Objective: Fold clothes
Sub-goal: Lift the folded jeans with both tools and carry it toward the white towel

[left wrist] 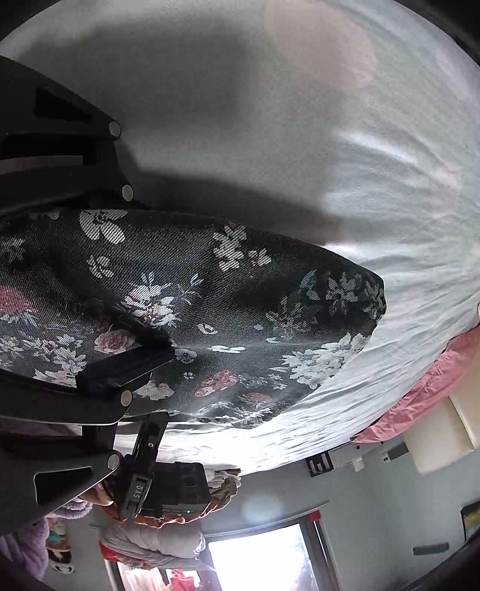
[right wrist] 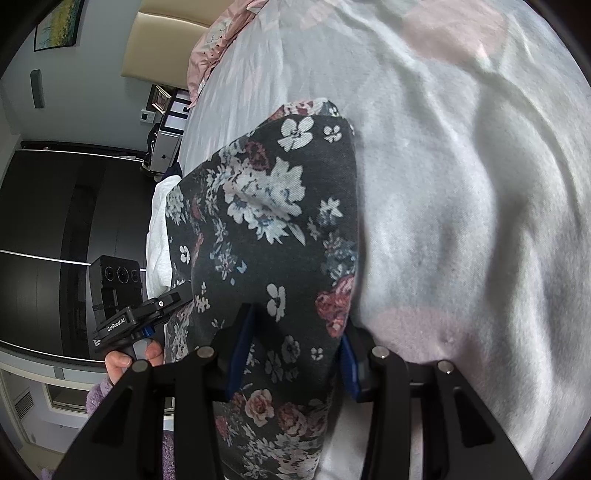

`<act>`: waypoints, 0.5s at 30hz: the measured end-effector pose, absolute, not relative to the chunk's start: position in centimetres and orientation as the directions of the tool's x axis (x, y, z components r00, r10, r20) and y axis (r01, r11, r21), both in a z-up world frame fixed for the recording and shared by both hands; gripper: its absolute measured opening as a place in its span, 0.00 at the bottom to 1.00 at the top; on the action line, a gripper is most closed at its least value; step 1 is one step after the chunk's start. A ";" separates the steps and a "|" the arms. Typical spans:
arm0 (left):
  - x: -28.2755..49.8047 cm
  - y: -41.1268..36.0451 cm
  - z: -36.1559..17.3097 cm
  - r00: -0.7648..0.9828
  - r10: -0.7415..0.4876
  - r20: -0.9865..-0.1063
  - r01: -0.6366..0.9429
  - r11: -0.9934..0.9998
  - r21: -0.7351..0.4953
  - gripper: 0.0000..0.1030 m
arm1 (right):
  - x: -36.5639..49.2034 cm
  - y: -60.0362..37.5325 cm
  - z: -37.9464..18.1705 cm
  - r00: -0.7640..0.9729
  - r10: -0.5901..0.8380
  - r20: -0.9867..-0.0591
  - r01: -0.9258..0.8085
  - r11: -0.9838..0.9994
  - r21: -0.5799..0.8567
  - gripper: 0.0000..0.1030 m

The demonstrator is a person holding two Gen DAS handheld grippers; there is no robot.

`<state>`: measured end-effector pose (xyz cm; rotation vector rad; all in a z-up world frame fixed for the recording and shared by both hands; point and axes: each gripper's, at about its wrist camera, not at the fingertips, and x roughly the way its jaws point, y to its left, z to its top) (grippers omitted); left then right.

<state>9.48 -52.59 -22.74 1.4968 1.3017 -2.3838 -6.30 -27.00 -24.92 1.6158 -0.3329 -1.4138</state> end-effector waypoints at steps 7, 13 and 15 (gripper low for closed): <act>10.1 -52.6 -22.5 -0.559 0.359 -0.747 0.444 -0.631 -0.636 0.44 | -6.2 -26.8 -24.2 0.265 -0.743 -0.614 0.355 -0.517 0.779 0.21; 10.5 -51.7 -22.7 -0.553 0.419 -0.720 0.416 -0.610 -0.674 0.40 | -6.8 -26.3 -21.8 0.179 -0.778 -0.603 0.392 -0.506 0.769 0.12; 10.2 -50.9 -22.7 -0.533 0.426 -0.731 0.404 -0.632 -0.662 0.40 | -7.4 -26.4 -21.1 0.143 -0.768 -0.625 0.410 -0.529 0.743 0.12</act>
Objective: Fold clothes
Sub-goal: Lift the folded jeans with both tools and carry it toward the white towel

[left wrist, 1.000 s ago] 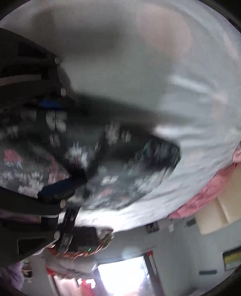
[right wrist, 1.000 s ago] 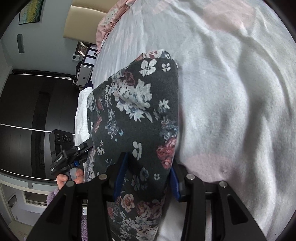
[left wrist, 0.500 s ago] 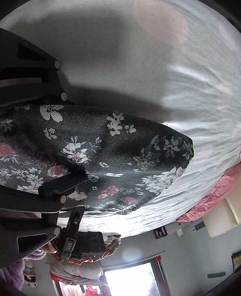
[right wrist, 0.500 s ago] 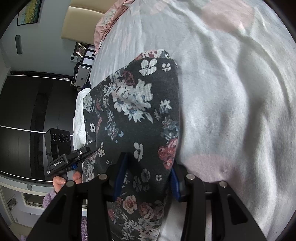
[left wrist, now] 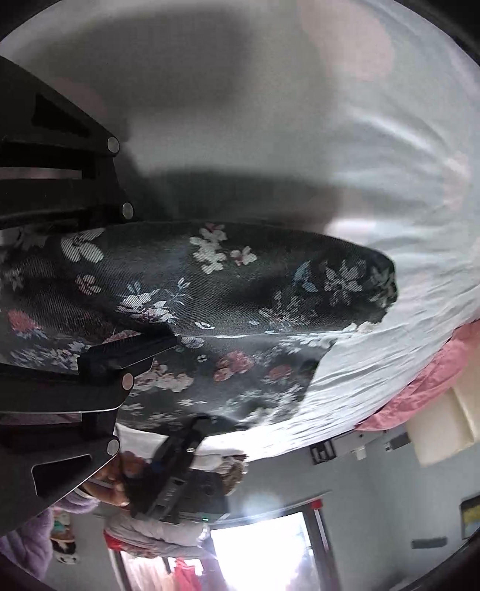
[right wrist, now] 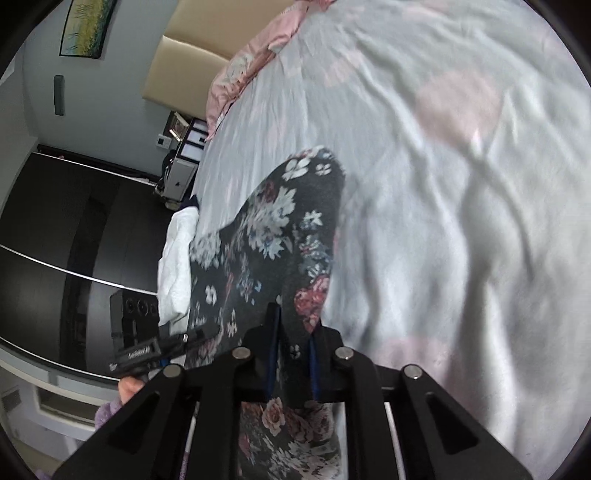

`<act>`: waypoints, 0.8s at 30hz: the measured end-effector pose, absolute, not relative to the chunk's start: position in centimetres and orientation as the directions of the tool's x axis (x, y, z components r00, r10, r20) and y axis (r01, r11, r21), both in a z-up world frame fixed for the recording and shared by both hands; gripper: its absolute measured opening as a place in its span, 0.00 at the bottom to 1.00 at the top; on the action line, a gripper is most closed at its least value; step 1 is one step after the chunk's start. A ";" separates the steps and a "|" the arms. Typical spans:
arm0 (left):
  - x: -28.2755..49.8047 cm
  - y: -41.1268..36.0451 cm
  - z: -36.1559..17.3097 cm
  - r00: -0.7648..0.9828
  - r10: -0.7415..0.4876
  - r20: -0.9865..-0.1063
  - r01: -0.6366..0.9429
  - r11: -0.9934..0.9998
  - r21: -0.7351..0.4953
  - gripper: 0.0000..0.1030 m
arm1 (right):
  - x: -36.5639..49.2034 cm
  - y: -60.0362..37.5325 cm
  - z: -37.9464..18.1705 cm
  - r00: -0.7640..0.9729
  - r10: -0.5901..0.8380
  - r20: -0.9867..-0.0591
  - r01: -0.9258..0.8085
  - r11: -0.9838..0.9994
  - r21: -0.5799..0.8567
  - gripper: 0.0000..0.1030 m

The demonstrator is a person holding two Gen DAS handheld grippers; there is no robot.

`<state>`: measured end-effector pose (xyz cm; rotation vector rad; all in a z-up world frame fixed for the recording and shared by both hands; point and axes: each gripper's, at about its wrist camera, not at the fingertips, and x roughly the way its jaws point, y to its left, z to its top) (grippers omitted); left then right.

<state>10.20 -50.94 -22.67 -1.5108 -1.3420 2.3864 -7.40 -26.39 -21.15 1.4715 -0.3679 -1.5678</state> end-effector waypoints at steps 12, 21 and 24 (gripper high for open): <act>10.4 -51.6 -22.4 -0.513 0.430 -0.743 0.430 -0.620 -0.656 0.52 | -8.8 -25.4 -23.5 0.202 -0.722 -0.662 0.338 -0.583 0.739 0.30; 9.5 -51.4 -23.6 -0.513 0.462 -0.724 0.405 -0.613 -0.678 0.67 | -8.1 -26.0 -23.9 0.263 -0.696 -0.668 0.402 -0.550 0.732 0.46; 9.2 -51.2 -23.3 -0.515 0.451 -0.728 0.385 -0.638 -0.667 0.67 | -7.9 -26.5 -24.1 0.272 -0.700 -0.660 0.412 -0.535 0.738 0.37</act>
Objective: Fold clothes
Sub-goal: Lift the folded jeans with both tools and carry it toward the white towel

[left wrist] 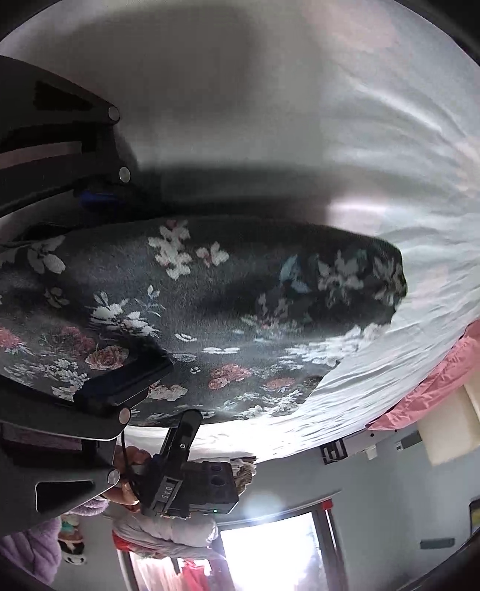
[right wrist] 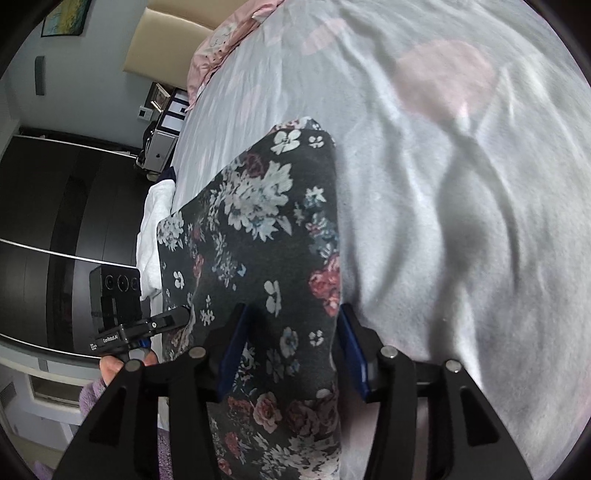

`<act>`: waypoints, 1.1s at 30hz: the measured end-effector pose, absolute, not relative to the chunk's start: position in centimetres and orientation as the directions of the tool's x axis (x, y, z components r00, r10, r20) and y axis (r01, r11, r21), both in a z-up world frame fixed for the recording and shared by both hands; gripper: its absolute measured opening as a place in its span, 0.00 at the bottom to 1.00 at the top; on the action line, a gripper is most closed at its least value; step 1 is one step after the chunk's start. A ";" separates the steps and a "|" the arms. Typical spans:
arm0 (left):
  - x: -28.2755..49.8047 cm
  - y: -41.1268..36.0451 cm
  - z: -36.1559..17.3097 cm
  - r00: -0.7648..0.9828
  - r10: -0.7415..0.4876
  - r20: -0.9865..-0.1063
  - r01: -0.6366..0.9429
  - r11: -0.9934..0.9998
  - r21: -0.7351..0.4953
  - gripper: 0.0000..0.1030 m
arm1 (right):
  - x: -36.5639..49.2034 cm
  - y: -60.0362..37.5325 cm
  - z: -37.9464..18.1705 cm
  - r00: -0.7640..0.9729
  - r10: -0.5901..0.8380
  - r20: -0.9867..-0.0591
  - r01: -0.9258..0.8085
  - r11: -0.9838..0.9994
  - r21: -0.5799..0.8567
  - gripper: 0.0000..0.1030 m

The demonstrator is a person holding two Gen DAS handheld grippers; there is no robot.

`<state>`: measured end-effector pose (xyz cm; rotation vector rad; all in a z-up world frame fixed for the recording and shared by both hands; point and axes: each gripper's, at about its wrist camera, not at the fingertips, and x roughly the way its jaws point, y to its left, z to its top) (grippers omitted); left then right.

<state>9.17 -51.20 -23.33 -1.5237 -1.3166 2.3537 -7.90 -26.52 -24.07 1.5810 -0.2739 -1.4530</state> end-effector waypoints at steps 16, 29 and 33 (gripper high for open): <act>10.7 -51.4 -21.2 -0.599 0.415 -0.684 0.325 -0.655 -0.682 0.36 | -7.1 -25.1 -20.8 0.236 -0.788 -0.569 0.397 -0.457 0.796 0.13; 17.8 -57.5 -12.3 -0.680 0.270 -0.682 0.351 -0.697 -0.626 0.36 | -3.9 -32.2 -13.5 0.287 -0.778 -0.560 0.484 -0.387 0.785 0.12; 22.2 -62.7 -8.5 -0.706 0.180 -0.685 0.403 -0.693 -0.598 0.35 | -1.6 -39.2 -10.7 0.337 -0.766 -0.548 0.525 -0.330 0.785 0.12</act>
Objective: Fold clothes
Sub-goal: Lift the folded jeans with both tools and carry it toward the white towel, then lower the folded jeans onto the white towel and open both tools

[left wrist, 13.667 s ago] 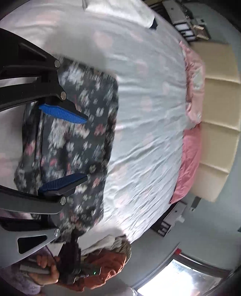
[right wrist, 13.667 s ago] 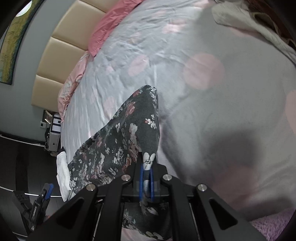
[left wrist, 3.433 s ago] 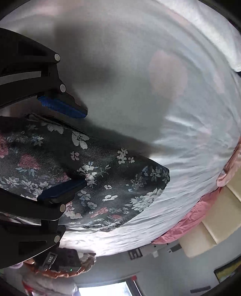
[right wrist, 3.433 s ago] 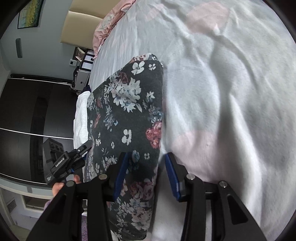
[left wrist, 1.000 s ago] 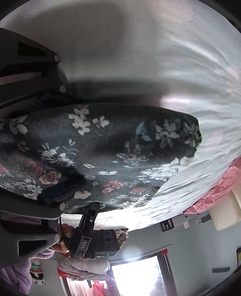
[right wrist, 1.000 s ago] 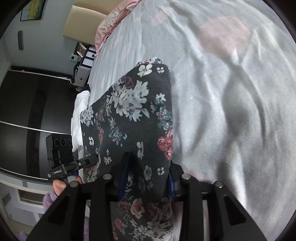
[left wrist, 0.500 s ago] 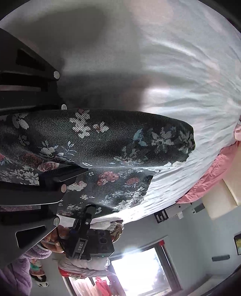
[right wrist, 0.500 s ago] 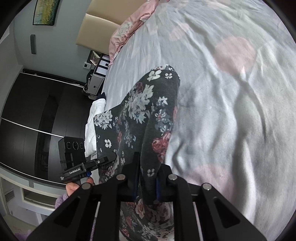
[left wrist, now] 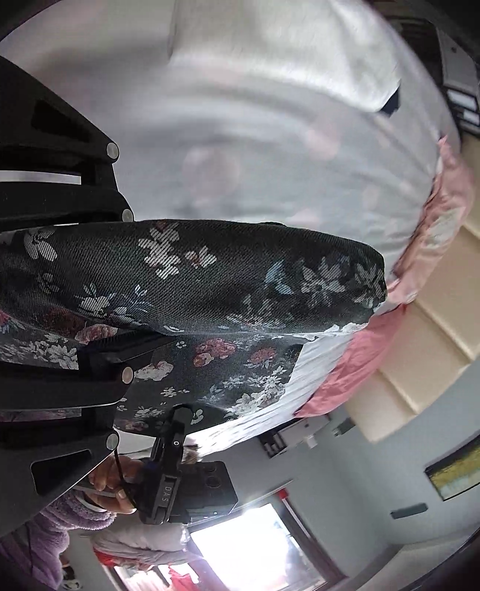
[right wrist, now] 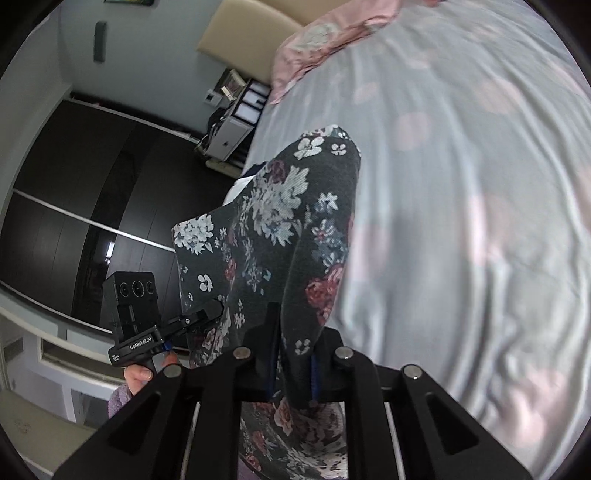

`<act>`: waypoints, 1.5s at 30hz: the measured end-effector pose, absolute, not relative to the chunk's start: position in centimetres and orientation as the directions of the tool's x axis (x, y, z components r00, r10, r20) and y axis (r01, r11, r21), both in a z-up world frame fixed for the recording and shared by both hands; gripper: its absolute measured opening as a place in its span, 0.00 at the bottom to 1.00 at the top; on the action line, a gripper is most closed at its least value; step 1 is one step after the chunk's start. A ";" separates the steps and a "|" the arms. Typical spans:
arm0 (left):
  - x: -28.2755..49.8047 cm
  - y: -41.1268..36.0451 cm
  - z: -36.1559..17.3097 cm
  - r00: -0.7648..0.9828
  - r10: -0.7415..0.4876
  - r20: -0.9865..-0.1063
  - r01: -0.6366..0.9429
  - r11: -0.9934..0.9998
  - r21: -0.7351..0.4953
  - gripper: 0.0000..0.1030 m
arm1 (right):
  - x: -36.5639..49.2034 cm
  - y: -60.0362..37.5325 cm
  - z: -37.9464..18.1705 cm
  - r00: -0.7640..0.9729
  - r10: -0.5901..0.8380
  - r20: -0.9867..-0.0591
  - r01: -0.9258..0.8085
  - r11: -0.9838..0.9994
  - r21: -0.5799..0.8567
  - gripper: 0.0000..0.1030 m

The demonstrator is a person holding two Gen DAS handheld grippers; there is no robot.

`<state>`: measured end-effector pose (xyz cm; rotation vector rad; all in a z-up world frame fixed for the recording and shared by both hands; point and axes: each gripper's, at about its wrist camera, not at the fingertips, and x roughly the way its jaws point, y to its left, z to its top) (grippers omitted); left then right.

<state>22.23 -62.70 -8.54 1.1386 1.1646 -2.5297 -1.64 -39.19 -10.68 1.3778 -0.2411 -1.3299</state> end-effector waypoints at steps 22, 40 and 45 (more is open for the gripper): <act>33.1 -93.7 -9.3 -0.597 -0.040 -0.801 0.620 -0.657 -0.429 0.35 | 9.1 -75.3 -13.2 0.482 -0.724 -0.494 0.518 -0.219 0.827 0.12; 33.3 -97.7 -18.4 -0.620 -0.016 -0.785 0.641 -0.587 -0.495 0.46 | 7.9 -80.6 -23.0 0.473 -0.640 -0.605 0.583 -0.287 0.760 0.13; 34.4 -96.5 -14.6 -0.535 -0.105 -0.838 0.704 -0.604 -0.374 0.48 | 7.2 -79.7 -21.0 0.447 -0.605 -0.659 0.621 -0.320 0.716 0.22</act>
